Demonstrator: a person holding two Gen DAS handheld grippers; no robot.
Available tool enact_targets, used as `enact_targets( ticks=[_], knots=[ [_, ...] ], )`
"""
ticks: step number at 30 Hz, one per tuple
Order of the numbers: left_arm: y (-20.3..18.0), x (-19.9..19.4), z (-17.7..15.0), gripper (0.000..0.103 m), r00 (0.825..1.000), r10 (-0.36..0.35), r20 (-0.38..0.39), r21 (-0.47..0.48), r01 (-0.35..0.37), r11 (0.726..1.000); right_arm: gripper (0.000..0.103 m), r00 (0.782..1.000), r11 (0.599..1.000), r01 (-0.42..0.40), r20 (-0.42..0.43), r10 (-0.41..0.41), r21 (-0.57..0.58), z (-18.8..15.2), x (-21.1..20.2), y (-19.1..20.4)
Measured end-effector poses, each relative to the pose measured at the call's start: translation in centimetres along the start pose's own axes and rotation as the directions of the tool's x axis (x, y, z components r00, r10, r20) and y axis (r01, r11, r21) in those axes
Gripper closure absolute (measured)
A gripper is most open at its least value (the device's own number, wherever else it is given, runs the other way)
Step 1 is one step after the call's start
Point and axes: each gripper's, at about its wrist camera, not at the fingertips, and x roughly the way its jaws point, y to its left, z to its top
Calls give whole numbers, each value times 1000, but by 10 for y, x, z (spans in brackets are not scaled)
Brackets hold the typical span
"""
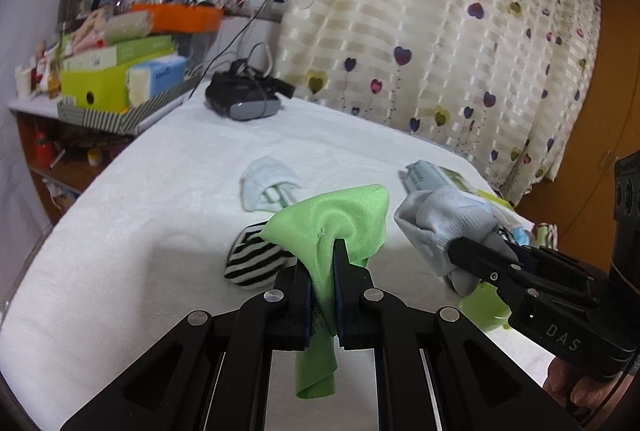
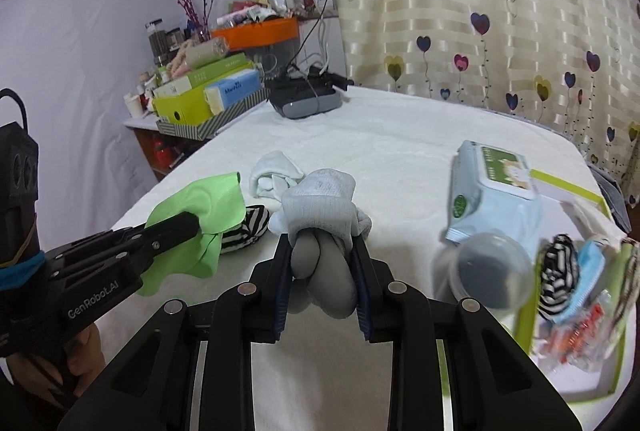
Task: Organize soft objects
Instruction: 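Lift the green cloth and grey sock and carry them toward the white box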
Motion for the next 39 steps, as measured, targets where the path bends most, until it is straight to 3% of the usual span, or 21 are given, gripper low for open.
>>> enact_targets(
  ticks=[17,39],
  knots=[
    [-76,-51,-12,95,997,-66,40,116,61,991,75,993,999,16,119,-19,30,-28,-85,-21],
    [-144,-64,-27,95,987,-162,10,206,157,966,75,974,987,114,183,-134,117,-62,-149,-59]
  ],
)
